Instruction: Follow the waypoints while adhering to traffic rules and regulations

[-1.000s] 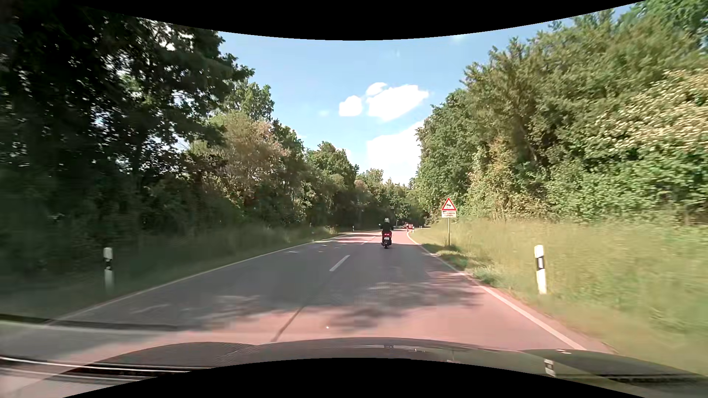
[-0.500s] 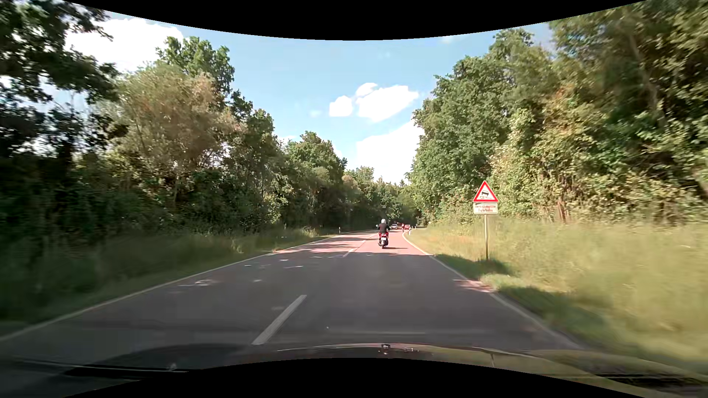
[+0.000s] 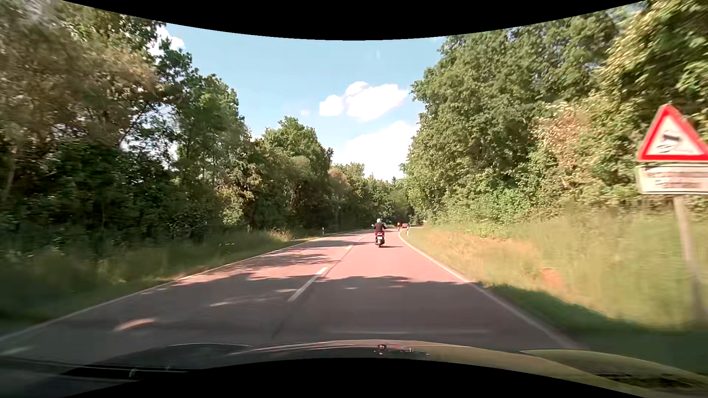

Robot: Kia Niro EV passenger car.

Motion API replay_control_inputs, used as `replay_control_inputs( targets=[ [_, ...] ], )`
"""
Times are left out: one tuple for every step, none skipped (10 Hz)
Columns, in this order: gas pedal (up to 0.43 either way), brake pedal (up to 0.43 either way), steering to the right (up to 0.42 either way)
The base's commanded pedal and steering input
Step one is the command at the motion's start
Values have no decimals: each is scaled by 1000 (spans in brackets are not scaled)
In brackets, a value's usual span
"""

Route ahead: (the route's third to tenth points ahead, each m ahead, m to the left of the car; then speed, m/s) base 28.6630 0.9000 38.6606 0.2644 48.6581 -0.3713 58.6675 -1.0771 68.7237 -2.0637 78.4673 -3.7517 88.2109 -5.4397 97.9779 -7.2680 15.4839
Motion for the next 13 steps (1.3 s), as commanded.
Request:
replay_control_inputs(
  targets=[
    [150, 12, 12],
    [150, 12, 10],
    [150, 12, 10],
    [157, 12, 9],
    [157, 6, 8],
    [157, 12, 8],
    [169, 12, 8],
    [169, 12, 9],
    [169, 12, 8],
    [169, 12, 8],
    [169, 12, 7],
    [177, 12, 6],
    [189, 12, 6]
  ],
)
